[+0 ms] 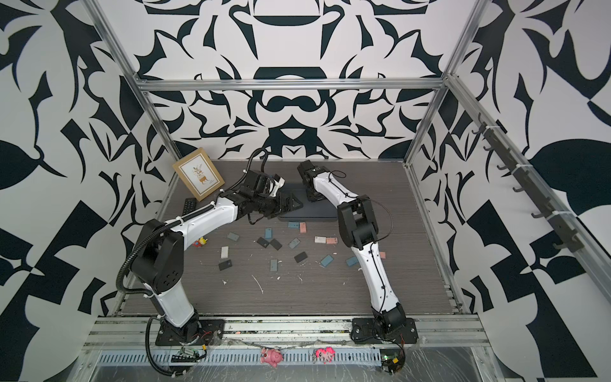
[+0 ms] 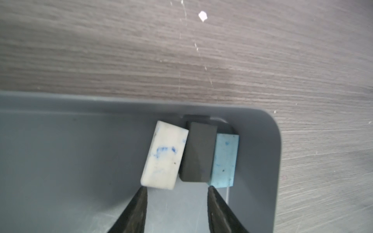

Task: Put the eraser in the storage box
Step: Place the eraser in the storage box.

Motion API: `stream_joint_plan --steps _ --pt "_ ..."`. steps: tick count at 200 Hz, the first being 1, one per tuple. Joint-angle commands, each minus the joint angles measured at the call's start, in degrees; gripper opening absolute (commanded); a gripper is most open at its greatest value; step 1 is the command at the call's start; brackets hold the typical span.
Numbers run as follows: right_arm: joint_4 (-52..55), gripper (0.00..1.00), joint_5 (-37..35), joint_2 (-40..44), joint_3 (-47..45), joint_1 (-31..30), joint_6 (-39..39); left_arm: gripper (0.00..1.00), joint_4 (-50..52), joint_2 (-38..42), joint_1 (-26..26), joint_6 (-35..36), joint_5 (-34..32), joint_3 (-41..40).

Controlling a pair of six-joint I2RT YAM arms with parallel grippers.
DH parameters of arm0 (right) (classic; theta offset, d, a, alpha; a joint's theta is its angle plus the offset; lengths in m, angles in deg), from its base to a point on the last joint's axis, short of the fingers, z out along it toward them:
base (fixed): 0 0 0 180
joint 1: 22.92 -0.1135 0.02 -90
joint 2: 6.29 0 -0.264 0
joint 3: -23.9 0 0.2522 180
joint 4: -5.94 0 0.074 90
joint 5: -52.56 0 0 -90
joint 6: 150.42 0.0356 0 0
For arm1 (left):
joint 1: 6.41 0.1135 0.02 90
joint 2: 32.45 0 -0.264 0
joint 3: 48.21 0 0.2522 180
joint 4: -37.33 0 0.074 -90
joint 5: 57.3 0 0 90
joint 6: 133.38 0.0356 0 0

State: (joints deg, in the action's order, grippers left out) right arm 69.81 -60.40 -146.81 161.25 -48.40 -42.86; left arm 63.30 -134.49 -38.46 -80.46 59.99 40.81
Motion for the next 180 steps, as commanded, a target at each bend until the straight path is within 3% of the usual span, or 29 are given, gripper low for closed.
stream_joint_plan --steps 1,126,180 --pt "1.4 0.51 -2.2 0.6 2.1 0.3 -0.5 0.99 -0.2 2.1 0.0 0.2 0.8 0.1" --pt "2.0 0.51 -3.4 2.2 1.1 0.4 -1.4 0.99 -0.3 2.3 0.0 0.1 0.8 0.0" --pt "2.4 0.52 -1.3 7.5 -1.0 0.3 -0.3 0.99 0.8 3.1 0.0 0.6 0.2 0.4"
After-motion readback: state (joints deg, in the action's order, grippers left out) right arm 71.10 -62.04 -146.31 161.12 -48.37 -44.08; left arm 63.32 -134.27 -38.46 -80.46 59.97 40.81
